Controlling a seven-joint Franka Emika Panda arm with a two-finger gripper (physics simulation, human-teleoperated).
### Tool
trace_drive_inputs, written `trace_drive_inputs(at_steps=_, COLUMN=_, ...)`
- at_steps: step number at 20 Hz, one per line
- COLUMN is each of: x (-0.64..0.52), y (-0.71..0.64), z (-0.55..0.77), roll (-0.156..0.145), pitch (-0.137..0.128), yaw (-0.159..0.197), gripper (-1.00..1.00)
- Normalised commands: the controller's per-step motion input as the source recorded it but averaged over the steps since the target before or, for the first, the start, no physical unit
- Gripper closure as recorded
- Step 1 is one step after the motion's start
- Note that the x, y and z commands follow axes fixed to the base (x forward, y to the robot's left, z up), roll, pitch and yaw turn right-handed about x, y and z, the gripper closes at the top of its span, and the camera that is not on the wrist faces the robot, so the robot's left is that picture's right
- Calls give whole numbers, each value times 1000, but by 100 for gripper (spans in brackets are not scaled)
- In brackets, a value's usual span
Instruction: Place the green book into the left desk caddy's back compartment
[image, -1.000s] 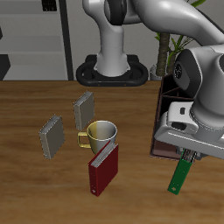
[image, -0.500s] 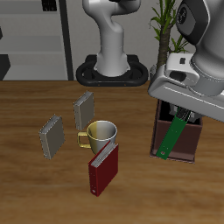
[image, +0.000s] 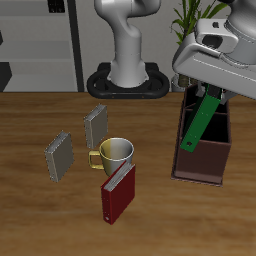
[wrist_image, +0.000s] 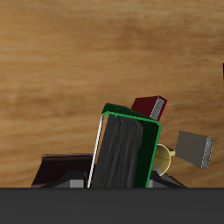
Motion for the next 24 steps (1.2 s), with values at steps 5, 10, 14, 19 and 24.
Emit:
trace_drive_inputs(at_steps=5, x=-369, y=-65, z=170, roll=-10, pitch=-27, yaw=58, gripper=100)
trace_drive_inputs(at_steps=10, x=-299, y=-178, z=112, roll=-44, pitch=-11, yaw=15, gripper=100)
trace_drive_inputs(at_steps=14, x=-227, y=-82, z=63, roll=-7, pitch=-26, yaw=38, gripper=100)
trace_drive_inputs(at_steps=19, x=-465, y=-9, z=159, roll=-2, pitch=-21, yaw=54, gripper=100)
trace_drive_inputs(at_steps=24, x=-530, y=140, z=160, roll=15, pitch=-35, yaw=61, gripper=100)
